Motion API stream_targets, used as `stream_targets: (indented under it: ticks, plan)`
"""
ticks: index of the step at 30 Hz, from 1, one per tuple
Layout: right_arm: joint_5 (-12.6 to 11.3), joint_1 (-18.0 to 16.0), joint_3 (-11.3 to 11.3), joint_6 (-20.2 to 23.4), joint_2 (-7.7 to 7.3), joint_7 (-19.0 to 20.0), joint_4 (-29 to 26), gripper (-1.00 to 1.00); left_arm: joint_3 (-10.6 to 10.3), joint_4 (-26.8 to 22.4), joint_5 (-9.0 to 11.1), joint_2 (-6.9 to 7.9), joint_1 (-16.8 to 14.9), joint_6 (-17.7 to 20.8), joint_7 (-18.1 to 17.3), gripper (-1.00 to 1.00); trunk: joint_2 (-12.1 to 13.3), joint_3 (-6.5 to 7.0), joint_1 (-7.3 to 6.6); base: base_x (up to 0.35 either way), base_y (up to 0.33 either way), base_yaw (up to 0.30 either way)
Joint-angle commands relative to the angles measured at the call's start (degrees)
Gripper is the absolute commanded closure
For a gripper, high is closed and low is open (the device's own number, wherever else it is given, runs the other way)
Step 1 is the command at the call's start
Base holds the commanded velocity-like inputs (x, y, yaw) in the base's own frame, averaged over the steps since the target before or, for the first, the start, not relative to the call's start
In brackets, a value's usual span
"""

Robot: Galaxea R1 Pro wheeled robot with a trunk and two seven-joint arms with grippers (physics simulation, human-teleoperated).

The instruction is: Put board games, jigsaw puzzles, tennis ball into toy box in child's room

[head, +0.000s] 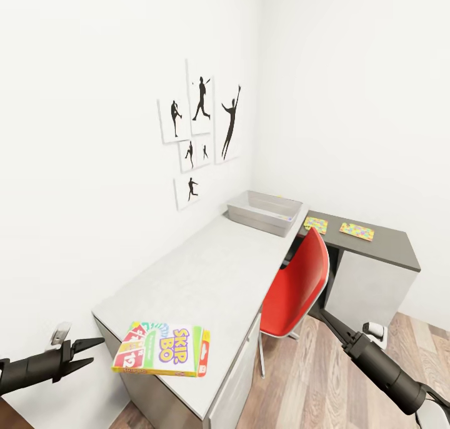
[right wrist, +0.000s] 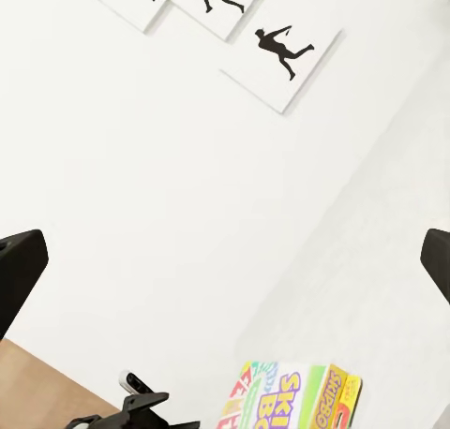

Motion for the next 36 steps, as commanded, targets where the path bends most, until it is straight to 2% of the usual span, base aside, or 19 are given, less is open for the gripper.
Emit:
stream_targets:
  ticks: [1, 8, 36]
  plan:
    - [-0.26, -0.04, -0.04, 0.36, 0.00, 0.04, 0.00, -1.00, 0.03, 0.00, 0.13, 0.01, -0.04, 0.28, -0.11, -1.00, -0.05, -0.07, 0.01, 0.000, 0.000, 0.000]
    - [-0.25, -0.04, -0.04, 0.36, 0.00, 0.04, 0.00, -1.00, 0.02, 0.00, 0.23, 0.08, -0.04, 0.03, -0.26, -1.00, -0.05, -0.07, 0.01, 0.000, 0.000, 0.000]
    - [-0.32, -0.04, -0.04, 0.36, 0.00, 0.04, 0.00, -1.00, 0.10, 0.00, 0.00, -0.18, -0.03, 0.23, 0.08, -1.00, -11.28, -5.10, 6.15, 0.000, 0.000, 0.000]
